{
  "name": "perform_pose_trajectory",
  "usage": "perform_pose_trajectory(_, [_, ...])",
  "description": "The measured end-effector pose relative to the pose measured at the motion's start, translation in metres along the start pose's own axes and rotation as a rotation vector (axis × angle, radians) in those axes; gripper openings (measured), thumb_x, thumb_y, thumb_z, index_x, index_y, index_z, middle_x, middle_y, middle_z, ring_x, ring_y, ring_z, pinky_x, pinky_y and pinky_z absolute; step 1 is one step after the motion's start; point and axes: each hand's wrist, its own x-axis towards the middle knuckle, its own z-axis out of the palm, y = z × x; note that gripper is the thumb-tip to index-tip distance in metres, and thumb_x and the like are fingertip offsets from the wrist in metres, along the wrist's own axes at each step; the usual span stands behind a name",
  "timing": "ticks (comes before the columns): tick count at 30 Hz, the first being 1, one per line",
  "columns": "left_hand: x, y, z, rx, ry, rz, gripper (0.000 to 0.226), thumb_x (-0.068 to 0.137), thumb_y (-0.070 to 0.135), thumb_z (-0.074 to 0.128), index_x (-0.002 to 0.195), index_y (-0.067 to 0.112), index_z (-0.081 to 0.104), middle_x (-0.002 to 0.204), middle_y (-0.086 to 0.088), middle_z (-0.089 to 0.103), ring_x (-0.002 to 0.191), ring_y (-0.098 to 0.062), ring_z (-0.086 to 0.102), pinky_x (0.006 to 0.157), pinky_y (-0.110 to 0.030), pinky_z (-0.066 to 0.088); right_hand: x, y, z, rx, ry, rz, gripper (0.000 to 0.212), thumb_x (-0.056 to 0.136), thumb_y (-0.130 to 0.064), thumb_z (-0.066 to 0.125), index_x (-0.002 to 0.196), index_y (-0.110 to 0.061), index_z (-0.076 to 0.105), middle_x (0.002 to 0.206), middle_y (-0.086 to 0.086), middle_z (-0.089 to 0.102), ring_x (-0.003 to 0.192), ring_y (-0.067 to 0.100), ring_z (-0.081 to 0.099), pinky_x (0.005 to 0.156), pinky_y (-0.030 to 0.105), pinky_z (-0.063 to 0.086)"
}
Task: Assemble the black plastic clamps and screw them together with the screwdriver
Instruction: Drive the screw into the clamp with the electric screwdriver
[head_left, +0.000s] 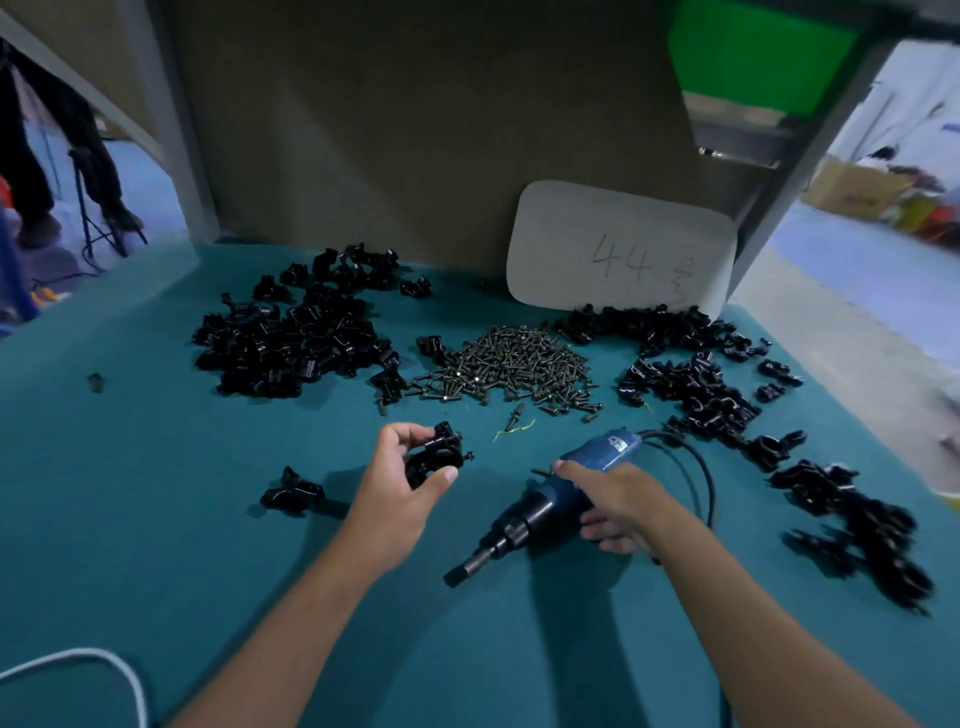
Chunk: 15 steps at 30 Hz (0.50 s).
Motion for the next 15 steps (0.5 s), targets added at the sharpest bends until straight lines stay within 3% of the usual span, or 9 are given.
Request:
perform_pose_trajectory(2, [0.0, 0.0, 0.0, 0.01, -0.01, 0.001, 0.031, 0.096, 0.013, 0.067, 0.11, 0.03, 0.044, 0.12, 0.005, 0.061, 0.109, 0.0, 0.06, 0.08, -0.01, 0.043, -0.004, 0.006, 0.001, 0.162, -0.025, -0.049, 0.045, 0.089, -0.043, 0.069, 0.119, -0.013, 0.056, 0.099, 0.011, 0.072, 0.077, 0.022, 0.074, 0.06, 0.031, 0.058])
perform_pose_trajectory(4, [0.0, -0.001, 0.0, 0.01, -0.021, -0.009, 0.03, 0.096, 0.014, 0.067, 0.11, 0.029, 0.044, 0.118, 0.004, 0.062, 0.105, -0.001, 0.06, 0.076, -0.007, 0.044, -0.008, 0.017, 0.004, 0.425, -0.059, -0.135, 0.03, 0.091, -0.03, 0.069, 0.113, -0.014, 0.057, 0.092, 0.007, 0.075, 0.074, 0.022, 0.074, 0.063, 0.034, 0.061])
perform_pose_trajectory(7, [0.002, -0.001, 0.001, -0.038, -0.048, -0.033, 0.029, 0.096, 0.012, 0.067, 0.11, 0.025, 0.046, 0.115, 0.002, 0.064, 0.096, -0.001, 0.063, 0.075, -0.005, 0.045, -0.017, 0.027, 0.002, 0.842, -0.079, -0.263, 0.018, 0.092, -0.019, 0.066, 0.107, -0.018, 0.055, 0.084, 0.002, 0.071, 0.069, 0.017, 0.068, 0.058, 0.031, 0.055])
perform_pose_trajectory(10, [0.001, -0.002, 0.007, -0.122, -0.09, -0.084, 0.031, 0.094, 0.009, 0.069, 0.113, 0.024, 0.049, 0.122, 0.003, 0.064, 0.11, -0.014, 0.064, 0.097, -0.026, 0.049, -0.021, 0.019, -0.008, 1.126, -0.051, -0.311, 0.024, 0.084, -0.017, 0.069, 0.107, -0.022, 0.061, 0.093, 0.001, 0.061, 0.078, 0.014, 0.059, 0.07, 0.031, 0.05])
perform_pose_trajectory(12, [-0.001, -0.003, 0.009, -0.173, -0.104, -0.109, 0.037, 0.093, 0.006, 0.069, 0.119, 0.025, 0.05, 0.131, 0.002, 0.062, 0.118, -0.018, 0.062, 0.108, -0.039, 0.047, -0.026, 0.006, -0.018, 1.321, -0.091, -0.388, 0.027, 0.083, -0.015, 0.068, 0.108, -0.025, 0.069, 0.094, -0.002, 0.065, 0.075, 0.011, 0.058, 0.076, 0.03, 0.053])
perform_pose_trajectory(15, [-0.002, -0.003, 0.008, -0.227, -0.113, -0.112, 0.042, 0.092, 0.003, 0.069, 0.125, 0.026, 0.054, 0.134, 0.003, 0.062, 0.111, -0.008, 0.065, 0.101, -0.031, 0.05, -0.029, -0.014, -0.026, 1.64, -0.175, -0.567, 0.027, 0.092, -0.003, 0.056, 0.11, -0.021, 0.062, 0.1, -0.005, 0.068, 0.071, 0.007, 0.058, 0.079, 0.031, 0.057])
